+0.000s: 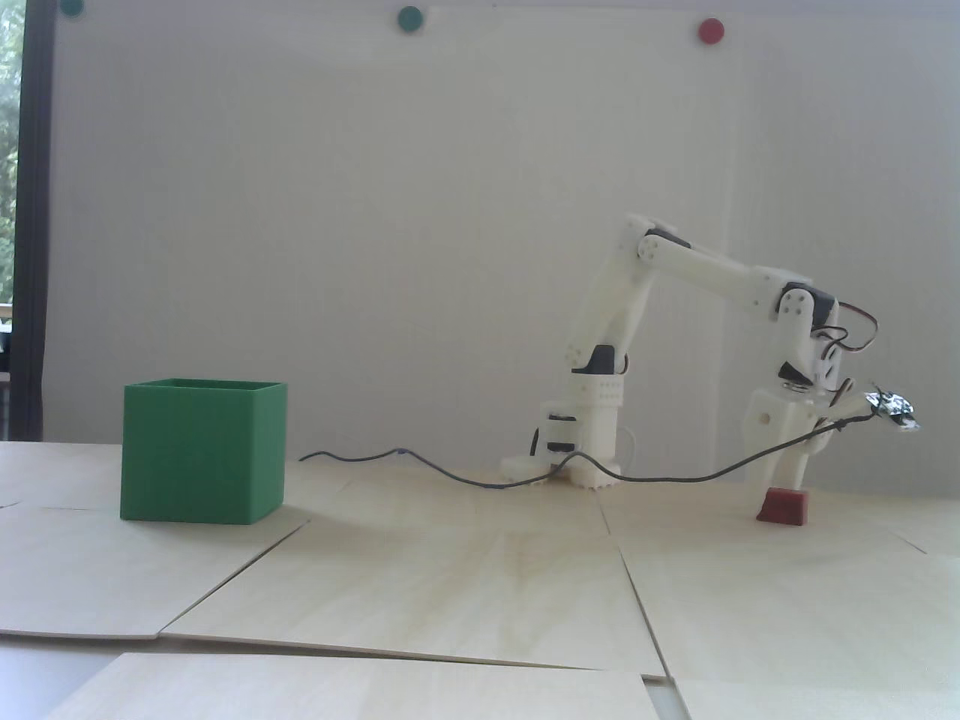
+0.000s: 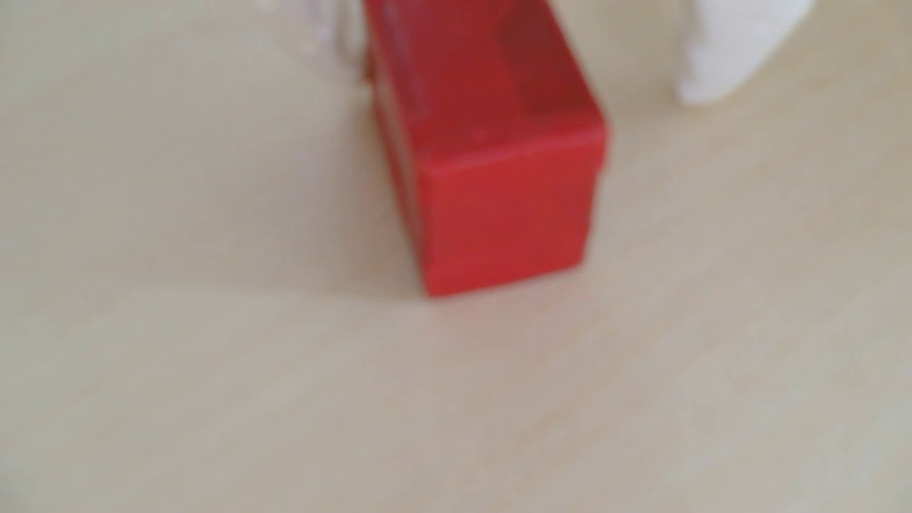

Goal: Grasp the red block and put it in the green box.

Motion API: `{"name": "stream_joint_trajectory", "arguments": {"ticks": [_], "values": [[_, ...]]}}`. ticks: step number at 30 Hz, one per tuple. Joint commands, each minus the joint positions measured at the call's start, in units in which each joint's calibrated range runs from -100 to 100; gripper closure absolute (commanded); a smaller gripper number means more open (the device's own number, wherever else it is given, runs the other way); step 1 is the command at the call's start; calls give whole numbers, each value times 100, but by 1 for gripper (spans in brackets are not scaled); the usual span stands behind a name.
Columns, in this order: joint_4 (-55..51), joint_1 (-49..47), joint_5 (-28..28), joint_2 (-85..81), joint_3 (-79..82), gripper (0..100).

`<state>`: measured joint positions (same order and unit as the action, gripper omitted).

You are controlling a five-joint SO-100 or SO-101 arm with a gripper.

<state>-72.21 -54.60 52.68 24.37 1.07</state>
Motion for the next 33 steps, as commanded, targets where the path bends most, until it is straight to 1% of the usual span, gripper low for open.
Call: {"name": "stream_joint_trajectory", "arguments": {"ticks": [1, 13, 22, 33], "values": [[-72, -12, -16, -56, -347, 78], [-97, 4, -16, -72, -409, 78], [-873, 12, -16, -72, -1110, 78], [-806, 28, -21, -80, -1119, 78]]}}
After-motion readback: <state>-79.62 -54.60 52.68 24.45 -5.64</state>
